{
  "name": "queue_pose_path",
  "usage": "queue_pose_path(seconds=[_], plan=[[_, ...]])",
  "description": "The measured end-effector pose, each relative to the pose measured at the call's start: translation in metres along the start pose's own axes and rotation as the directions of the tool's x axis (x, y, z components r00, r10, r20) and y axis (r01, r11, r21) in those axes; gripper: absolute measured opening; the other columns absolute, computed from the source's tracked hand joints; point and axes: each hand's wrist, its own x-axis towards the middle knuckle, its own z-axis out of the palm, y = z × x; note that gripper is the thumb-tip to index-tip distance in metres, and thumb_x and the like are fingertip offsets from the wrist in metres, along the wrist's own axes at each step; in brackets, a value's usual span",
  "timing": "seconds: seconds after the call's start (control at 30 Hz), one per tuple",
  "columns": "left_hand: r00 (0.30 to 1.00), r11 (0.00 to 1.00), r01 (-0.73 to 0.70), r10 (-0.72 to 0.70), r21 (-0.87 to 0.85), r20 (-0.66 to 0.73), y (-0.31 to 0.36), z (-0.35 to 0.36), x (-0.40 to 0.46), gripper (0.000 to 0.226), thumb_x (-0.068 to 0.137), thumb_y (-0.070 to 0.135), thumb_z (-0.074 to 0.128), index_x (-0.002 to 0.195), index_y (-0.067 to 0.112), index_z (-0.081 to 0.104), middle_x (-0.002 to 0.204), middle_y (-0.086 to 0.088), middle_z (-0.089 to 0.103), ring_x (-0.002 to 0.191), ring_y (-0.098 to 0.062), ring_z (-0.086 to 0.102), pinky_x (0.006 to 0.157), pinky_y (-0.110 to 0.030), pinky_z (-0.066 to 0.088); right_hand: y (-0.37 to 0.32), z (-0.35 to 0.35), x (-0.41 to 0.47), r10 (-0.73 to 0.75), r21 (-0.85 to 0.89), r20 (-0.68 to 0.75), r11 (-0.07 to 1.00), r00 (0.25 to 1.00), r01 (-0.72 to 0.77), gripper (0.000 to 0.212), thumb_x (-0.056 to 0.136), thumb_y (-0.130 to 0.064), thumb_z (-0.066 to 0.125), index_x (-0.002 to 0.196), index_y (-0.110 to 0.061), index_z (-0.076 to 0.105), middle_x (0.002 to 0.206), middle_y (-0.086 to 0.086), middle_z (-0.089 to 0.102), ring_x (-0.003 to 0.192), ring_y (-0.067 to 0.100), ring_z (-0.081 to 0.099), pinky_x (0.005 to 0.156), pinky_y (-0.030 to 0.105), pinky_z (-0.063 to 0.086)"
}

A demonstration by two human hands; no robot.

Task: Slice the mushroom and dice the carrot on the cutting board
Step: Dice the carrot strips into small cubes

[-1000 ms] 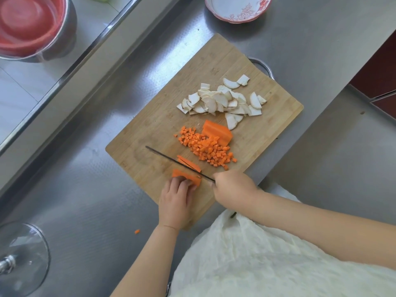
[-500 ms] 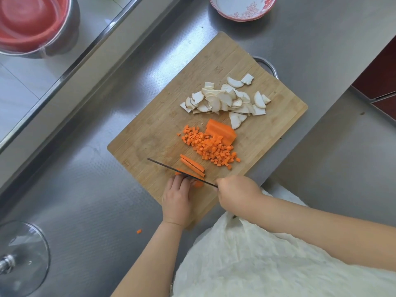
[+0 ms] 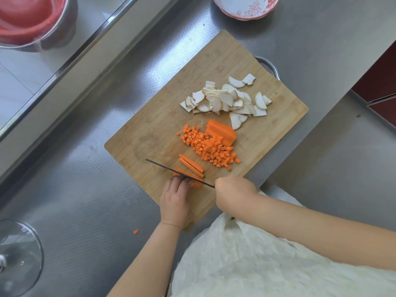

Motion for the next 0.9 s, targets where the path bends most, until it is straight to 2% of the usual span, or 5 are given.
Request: queue_pose_path(seconds=[0.17,0.33,0.53,0.77,0.9], plan=[[1.0,1.0,-0.001,0.001,-0.007,0.001,-0.001,0.002,-0.002,0.018,0.093,0.017,0.056,0.09,0.004,0.068,0.087,-0.011,0.064,0.082,-0.026,0.052,0.07,-0.036,0.048,-0.002,0.002,0.004,0.03,0.018,0.013,0.999,0.999,-0.03,0.024,0.092,-0.002,0.044,0.109,-0.008,0.058,0.107,0.011,0.062,0.097,0.029,0.061,0.066,0.029,0.042],[0.999,1.0,0.006,-0.006,0.012,0.036,-0.002,0.002,-0.001,0.007,0.088,0.011,0.064,0.092,0.007,0.068,0.091,-0.009,0.063,0.081,-0.027,0.053,0.068,-0.038,0.047,0.006,0.009,0.008,0.033,0.095,-0.022,0.995,0.999,-0.03,0.023,0.099,-0.023,0.045,0.106,-0.008,0.06,0.1,0.009,0.064,0.093,0.029,0.062,0.064,0.029,0.04],[0.999,1.0,0.024,-0.024,0.016,0.022,0.002,-0.005,-0.004,0.02,0.093,0.024,0.057,0.09,0.01,0.071,0.095,-0.005,0.066,0.087,-0.024,0.055,0.077,-0.034,0.043,0.023,0.0,0.018,0.013,0.237,0.023,0.971,1.0,-0.018,0.033,0.098,-0.038,0.047,0.077,-0.012,0.045,0.065,-0.002,0.041,0.069,0.021,0.048,0.053,0.027,0.035],[1.0,1.0,-0.002,0.001,0.023,0.018,-0.005,-0.007,-0.003,0.02,0.091,0.023,0.058,0.09,0.007,0.071,0.09,-0.008,0.065,0.083,-0.025,0.053,0.074,-0.034,0.045,0.018,0.02,0.004,-0.147,0.045,-0.129,0.987,0.981,0.154,0.018,0.098,-0.019,0.041,0.102,-0.012,0.057,0.091,0.009,0.063,0.07,0.024,0.047,0.045,0.026,0.025],[0.999,1.0,0.004,-0.005,0.029,0.032,-0.006,-0.007,-0.005,0.021,0.091,0.022,0.058,0.087,0.005,0.07,0.086,-0.009,0.063,0.08,-0.026,0.052,0.071,-0.036,0.046,0.012,0.025,0.001,-0.138,-0.023,-0.111,0.99,0.984,0.136,0.016,0.095,-0.009,0.042,0.104,-0.01,0.055,0.072,0.001,0.045,0.07,0.024,0.045,0.043,0.025,0.021]])
